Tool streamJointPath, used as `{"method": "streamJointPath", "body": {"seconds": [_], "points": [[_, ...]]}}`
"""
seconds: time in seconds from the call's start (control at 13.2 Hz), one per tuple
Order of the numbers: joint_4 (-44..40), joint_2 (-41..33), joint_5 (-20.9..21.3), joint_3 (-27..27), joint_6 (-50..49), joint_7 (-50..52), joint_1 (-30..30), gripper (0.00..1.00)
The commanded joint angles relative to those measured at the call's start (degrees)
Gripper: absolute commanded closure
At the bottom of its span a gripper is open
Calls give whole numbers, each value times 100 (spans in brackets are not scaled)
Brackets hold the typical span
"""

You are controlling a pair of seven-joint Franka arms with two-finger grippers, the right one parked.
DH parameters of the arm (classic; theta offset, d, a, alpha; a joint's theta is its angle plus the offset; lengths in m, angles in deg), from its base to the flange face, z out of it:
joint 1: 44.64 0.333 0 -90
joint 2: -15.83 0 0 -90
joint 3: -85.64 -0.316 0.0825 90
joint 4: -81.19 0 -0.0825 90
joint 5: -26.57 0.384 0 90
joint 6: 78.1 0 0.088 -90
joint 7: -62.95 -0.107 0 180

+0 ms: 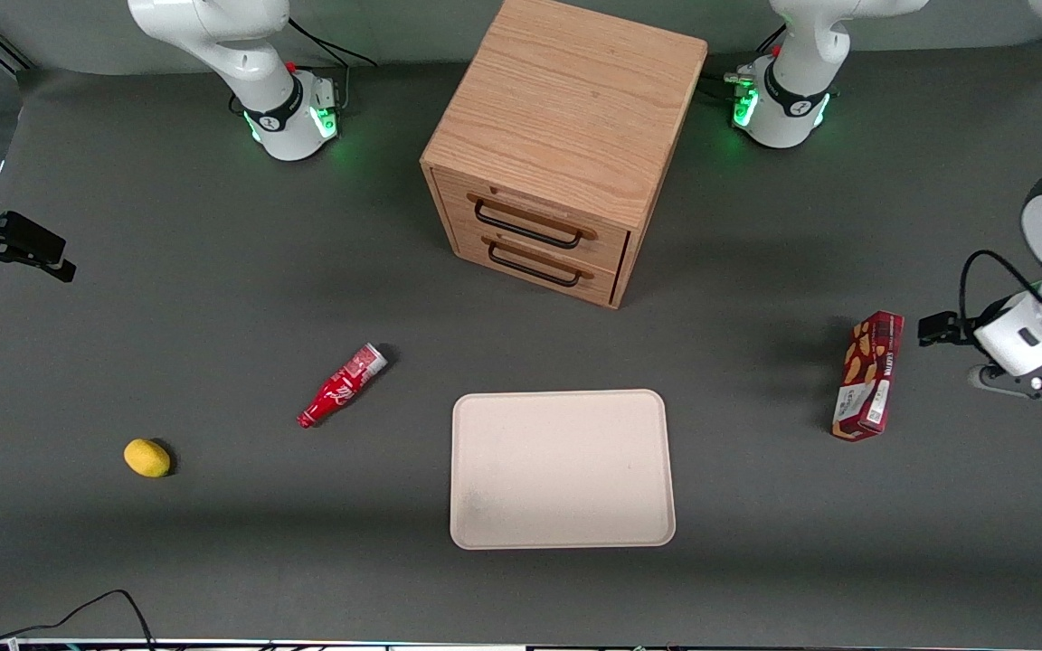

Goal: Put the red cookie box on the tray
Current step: 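Move the left gripper down over the red cookie box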

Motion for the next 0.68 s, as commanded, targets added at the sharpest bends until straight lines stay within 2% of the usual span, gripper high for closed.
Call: {"method": "streamJointPath", "body": {"seconds": [0.0, 0.61], "points": [[551, 67, -131, -24, 926, -88, -102, 0], [1141, 621, -148, 82, 2405, -79, -181, 0]]}}
